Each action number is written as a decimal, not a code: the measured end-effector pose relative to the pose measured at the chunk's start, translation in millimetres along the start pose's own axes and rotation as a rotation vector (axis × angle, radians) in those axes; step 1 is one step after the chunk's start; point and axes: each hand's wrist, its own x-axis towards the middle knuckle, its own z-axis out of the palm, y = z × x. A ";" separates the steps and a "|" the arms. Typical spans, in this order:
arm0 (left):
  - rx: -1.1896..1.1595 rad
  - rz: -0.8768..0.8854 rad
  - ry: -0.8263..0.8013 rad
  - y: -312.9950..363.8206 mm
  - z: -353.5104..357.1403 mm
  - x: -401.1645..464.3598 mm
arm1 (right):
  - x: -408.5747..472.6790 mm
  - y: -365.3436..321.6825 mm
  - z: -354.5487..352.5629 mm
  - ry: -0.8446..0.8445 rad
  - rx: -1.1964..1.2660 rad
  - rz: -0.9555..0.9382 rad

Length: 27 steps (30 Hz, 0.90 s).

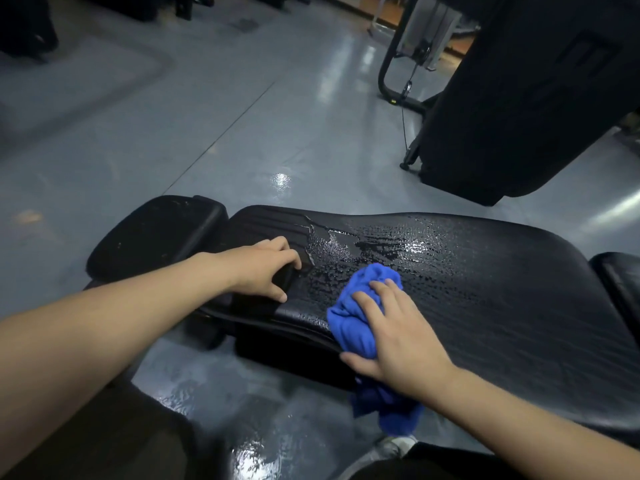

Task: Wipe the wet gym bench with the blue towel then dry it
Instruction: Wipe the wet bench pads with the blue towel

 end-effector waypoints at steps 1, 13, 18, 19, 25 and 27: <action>-0.003 -0.001 0.000 -0.9 -0.1 -0.8 | 13.0 -10.2 2.9 0.011 0.014 0.006; -0.023 -0.034 0.002 -6.2 4.8 -0.3 | 42.7 -5.7 7.7 0.085 0.126 -0.081; -0.007 -0.057 -0.019 -2.0 2.8 3.7 | 15.6 61.3 -4.3 0.078 0.110 0.015; 0.001 -0.058 -0.024 -1.1 2.1 4.6 | 10.3 77.3 -7.6 0.065 0.100 0.050; 0.013 -0.053 -0.032 -0.4 0.1 8.1 | 3.7 144.5 -27.3 0.048 0.077 0.256; 0.015 -0.042 -0.026 -1.7 0.9 8.0 | 18.9 147.7 -24.8 0.057 0.087 0.276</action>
